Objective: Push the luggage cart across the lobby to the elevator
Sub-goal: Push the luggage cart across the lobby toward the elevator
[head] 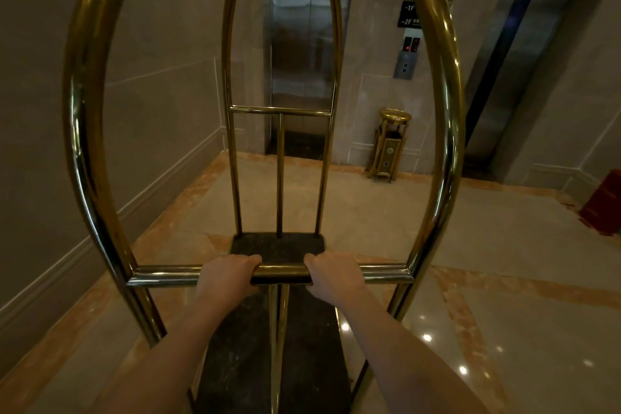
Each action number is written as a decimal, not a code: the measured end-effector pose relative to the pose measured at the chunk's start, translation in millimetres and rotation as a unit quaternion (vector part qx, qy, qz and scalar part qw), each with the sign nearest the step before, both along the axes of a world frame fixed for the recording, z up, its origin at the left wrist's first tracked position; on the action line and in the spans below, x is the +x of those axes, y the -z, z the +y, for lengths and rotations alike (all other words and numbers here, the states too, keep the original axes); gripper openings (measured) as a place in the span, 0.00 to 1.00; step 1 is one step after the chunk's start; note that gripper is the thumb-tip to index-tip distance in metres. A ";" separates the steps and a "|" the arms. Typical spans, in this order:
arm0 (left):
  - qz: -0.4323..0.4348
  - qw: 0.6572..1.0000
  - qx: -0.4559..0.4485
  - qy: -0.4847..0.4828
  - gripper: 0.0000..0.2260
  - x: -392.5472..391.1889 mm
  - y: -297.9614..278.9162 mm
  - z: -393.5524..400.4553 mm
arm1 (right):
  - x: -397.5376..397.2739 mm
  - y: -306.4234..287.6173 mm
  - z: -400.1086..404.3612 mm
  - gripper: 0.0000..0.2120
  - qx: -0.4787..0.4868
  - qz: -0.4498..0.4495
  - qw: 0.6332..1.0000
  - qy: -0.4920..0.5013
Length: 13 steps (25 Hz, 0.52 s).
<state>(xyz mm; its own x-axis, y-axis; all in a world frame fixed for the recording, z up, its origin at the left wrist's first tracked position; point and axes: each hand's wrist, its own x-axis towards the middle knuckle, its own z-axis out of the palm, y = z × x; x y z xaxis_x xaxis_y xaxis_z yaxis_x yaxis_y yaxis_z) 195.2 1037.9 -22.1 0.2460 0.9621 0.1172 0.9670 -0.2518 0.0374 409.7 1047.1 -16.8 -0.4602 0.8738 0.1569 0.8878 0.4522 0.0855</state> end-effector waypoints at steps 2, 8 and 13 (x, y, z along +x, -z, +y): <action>-0.001 1.000 -0.001 0.003 0.08 -2.3 -0.3 22.9 | -1.5 -1.2 23.0 0.12 -0.002 -0.001 1.000 0.000; 0.016 1.000 0.008 0.023 0.07 -13.8 -4.8 93.2 | -13.9 -1.8 92.6 0.11 -0.007 0.002 1.000 0.008; 0.005 0.999 0.009 0.035 0.07 -34.4 -3.6 154.2 | -32.0 1.4 149.8 0.11 -0.003 0.008 1.000 0.015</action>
<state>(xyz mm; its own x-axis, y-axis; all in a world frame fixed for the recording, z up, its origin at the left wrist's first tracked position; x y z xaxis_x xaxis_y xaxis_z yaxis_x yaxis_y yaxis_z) 160.8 1192.1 -18.5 0.3136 0.9404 0.1319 0.9474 -0.3191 0.0229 377.7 1196.8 -18.2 -0.4318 0.8878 0.1593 0.9020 0.4263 0.0689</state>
